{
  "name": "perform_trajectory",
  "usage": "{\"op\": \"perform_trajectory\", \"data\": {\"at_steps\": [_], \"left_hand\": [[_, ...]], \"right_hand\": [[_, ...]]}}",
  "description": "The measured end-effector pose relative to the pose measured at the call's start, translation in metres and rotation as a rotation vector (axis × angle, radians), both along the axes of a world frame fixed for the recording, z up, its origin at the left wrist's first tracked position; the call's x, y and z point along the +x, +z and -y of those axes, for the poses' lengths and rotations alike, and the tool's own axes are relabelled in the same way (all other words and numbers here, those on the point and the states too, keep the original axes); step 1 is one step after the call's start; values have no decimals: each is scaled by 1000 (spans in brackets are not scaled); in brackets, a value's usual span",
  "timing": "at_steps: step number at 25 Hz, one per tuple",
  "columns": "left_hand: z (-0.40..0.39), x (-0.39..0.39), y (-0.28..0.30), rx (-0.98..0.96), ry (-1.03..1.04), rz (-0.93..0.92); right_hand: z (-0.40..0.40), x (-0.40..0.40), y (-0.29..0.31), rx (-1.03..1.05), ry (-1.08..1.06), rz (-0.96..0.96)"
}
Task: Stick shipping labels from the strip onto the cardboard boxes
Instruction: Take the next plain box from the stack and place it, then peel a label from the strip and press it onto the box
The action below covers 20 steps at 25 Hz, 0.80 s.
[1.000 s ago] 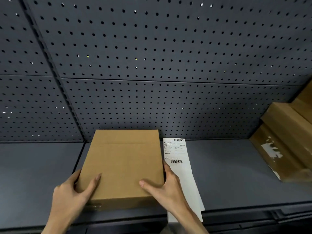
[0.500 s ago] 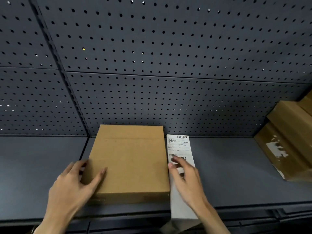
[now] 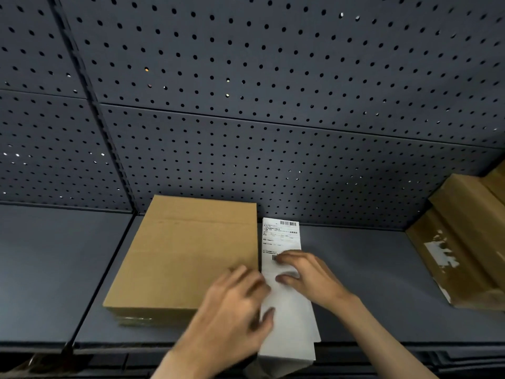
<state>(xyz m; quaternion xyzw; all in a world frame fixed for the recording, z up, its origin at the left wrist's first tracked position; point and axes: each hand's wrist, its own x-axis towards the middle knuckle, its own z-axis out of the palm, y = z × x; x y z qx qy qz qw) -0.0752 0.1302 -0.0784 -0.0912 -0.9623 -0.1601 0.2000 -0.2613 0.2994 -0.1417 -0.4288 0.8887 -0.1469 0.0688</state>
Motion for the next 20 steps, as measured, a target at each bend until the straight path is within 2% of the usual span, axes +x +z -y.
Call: {"op": "perform_trajectory", "data": {"at_steps": [3, 6, 7, 11, 13, 17, 20], "left_hand": [[-47, -16, -18, -127, -137, 41], [-77, -27, -50, -61, -124, 54], [-84, -29, -62, 48, -94, 40], [-98, -34, -92, 774, 142, 79], [-99, -41, -97, 1000, 270, 89], [-98, -58, -94, 1206, 365, 154], [-94, -71, -89, 1192, 373, 116]], "right_hand": [[-2, 1, -2, -14, 49, -68], [-11, 0, -6, -22, 85, -129], [-15, 0, -7, -34, 85, -133], [-34, 2, -9, -166, 62, -222], [-43, 3, -7, -255, 41, -269], [-54, 6, -3, -333, 48, -311], [-56, 10, 3, -341, 99, -353]]}}
